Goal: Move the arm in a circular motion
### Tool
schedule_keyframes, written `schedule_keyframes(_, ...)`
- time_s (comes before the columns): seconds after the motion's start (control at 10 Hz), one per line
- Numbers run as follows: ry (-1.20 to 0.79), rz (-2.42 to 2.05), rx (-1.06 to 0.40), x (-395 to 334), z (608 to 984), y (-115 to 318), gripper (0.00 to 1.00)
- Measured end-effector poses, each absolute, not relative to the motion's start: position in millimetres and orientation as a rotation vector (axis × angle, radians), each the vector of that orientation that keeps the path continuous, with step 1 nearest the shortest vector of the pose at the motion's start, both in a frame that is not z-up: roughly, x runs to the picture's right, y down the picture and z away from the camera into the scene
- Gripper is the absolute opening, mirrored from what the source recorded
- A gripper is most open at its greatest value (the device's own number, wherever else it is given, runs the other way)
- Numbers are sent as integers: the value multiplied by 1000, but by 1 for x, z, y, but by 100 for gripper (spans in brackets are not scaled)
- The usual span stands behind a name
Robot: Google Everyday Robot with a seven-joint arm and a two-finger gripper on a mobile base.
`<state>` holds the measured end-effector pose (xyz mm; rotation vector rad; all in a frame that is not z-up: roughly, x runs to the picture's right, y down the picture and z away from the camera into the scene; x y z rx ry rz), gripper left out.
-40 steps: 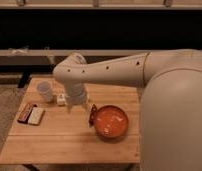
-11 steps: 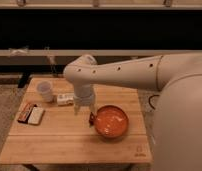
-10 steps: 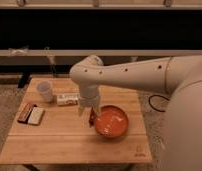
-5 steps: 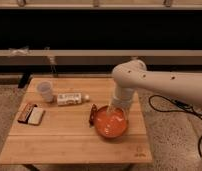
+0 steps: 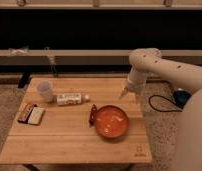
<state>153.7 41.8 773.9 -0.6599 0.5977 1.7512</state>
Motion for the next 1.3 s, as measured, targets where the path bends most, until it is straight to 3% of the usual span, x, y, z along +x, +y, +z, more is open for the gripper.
schedule_keyframes(0.7,494,1564,-673,30,841,-42,65)
schedule_keyframes(1.0,415,1426,-687,-49,850,-67,65)
schedule_keyframes(1.3,326,1254,-716,-132,831,-69,65)
